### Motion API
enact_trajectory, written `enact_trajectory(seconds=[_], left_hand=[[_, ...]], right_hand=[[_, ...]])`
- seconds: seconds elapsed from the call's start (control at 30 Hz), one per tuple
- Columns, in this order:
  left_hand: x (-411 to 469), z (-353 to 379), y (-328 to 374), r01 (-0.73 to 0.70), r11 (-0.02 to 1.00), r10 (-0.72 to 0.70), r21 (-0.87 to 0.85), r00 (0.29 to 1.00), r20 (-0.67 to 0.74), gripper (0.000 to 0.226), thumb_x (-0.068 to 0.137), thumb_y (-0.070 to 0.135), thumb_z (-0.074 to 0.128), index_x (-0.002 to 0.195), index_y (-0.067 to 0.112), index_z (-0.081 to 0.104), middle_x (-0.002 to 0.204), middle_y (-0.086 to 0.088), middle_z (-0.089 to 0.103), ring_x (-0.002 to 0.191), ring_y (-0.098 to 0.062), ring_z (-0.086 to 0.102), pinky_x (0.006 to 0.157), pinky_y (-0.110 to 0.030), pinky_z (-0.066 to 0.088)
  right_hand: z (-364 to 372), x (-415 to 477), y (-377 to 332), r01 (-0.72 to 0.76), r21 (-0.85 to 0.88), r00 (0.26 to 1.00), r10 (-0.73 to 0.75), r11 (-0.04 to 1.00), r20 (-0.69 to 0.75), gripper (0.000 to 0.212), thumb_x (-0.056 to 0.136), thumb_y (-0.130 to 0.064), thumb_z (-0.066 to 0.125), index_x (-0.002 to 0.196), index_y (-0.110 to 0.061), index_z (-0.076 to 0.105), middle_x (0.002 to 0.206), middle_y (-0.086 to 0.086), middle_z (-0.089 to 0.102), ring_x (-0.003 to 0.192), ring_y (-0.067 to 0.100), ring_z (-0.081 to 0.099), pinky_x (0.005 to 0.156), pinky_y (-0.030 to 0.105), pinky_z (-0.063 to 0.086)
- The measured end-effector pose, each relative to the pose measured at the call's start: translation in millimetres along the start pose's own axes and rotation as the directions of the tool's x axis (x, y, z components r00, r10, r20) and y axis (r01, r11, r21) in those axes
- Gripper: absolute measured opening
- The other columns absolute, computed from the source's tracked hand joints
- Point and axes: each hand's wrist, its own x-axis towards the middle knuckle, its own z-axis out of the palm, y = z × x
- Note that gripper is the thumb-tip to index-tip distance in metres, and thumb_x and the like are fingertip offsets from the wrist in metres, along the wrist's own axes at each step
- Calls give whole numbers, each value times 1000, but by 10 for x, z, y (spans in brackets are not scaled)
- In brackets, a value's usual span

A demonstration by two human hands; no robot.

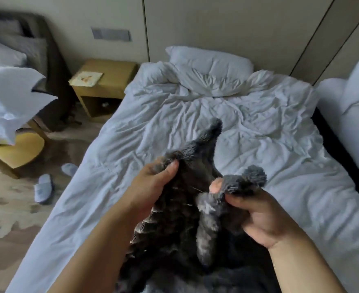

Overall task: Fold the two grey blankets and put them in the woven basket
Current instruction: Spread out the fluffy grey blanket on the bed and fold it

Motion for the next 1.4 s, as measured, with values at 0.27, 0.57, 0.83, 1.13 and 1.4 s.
enact_trajectory(seconds=[0.27,0.57,0.83,1.13,1.4], left_hand=[[-777,440,728,-224,967,230,120,972,-38,18,84,13,65,101,17,72,97,-9,74,93,-25,69,81,-35,56],[-1317,328,933,-36,946,49,322,998,-31,26,85,39,67,92,16,75,93,-8,75,89,-23,71,86,-37,56],[-1291,339,910,-93,945,230,313,871,-434,26,101,26,41,98,12,63,97,-13,68,94,-29,65,90,-46,51],[-1413,355,945,37,996,-42,-76,997,-61,40,85,53,58,105,21,73,111,-10,71,104,-27,67,94,-46,50],[-1401,326,1089,-243,963,264,113,932,-246,18,91,24,63,93,10,73,87,-14,74,81,-27,70,75,-37,54]], right_hand=[[754,-201,-442,274,-376,962,-251,885,108,24,70,-18,70,91,-24,79,102,6,75,101,21,69,90,32,53],[1046,-511,-264,356,-683,931,-181,639,316,23,78,-21,73,99,-30,73,109,-6,71,103,6,65,90,21,50],[1098,-526,-433,289,-833,799,-599,471,-61,25,83,-31,71,75,-9,65,74,7,67,71,21,63,66,32,49],[1384,-570,-480,197,-481,971,-236,854,-22,27,88,-37,58,95,-16,74,95,5,75,93,19,71,89,38,53],[1484,-852,-746,202,-361,831,36,911,556,17,70,-9,61,84,-12,72,79,5,68,72,15,64,72,25,50]])
